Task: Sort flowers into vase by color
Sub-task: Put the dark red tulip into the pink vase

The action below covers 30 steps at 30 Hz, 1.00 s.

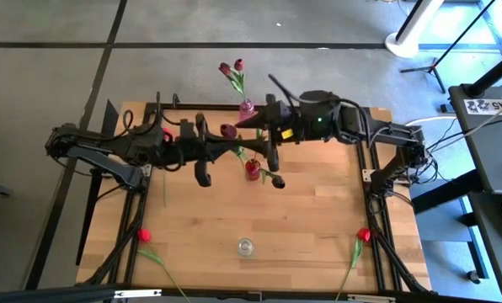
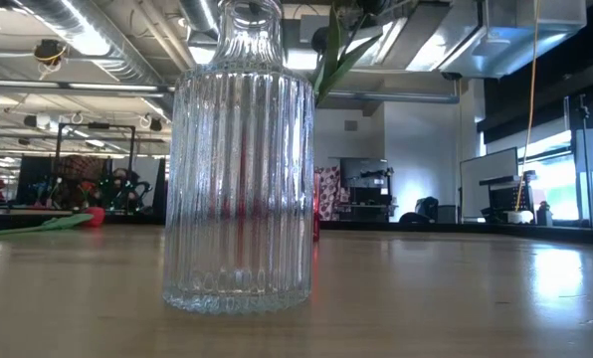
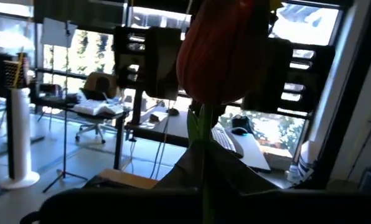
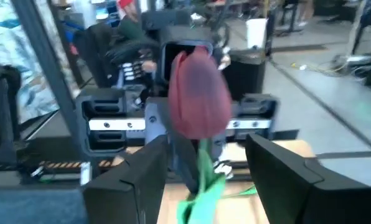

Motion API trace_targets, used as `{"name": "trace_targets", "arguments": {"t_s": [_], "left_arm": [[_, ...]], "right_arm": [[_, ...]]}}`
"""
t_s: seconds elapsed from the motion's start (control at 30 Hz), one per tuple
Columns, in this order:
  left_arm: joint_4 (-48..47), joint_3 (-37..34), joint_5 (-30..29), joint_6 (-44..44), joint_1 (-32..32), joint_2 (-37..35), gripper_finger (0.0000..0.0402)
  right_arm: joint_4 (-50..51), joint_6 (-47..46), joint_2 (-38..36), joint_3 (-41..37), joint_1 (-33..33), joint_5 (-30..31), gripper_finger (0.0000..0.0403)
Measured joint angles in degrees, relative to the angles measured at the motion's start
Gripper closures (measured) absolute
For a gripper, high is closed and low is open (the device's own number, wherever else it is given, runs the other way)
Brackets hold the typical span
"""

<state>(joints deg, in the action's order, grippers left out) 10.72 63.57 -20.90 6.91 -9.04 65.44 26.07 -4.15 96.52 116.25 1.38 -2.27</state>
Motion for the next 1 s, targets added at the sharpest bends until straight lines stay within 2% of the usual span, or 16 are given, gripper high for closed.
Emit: {"name": "trace_targets", "arguments": {"t_s": [0.1,0.2,0.57,0.7,0.87,1.0], "left_arm": [[1.10,0.00,1.08,-0.06,0.00,0.62,0.0401],[1.50,0.02,1.11,-0.07,0.00,0.56,0.0401],[1.09,0.04,1.48,-0.10,-0.60,0.37,0.0401],[0.56,0.04,0.06,-0.10,-0.72,-0.04,0.0392],[-2.69,0.04,-3.37,-1.12,-0.74,-2.28,0.0353],[-7.63,0.04,-5.10,1.50,-0.74,-4.77,0.0322]], "right_arm": [[-0.38,-0.41,1.27,0.00,0.08,-1.04,0.0199],[-0.32,-0.53,2.51,-0.09,0.14,-1.92,0.0226],[-3.08,-1.61,2.44,-0.09,0.09,-2.00,0.0391],[-2.50,-1.65,2.44,-0.09,0.07,-1.81,0.0386],[-2.59,-1.08,1.67,-0.09,-0.03,-0.89,0.0396],[-3.87,-0.08,-0.18,-0.01,-0.49,0.58,0.0392]]}}
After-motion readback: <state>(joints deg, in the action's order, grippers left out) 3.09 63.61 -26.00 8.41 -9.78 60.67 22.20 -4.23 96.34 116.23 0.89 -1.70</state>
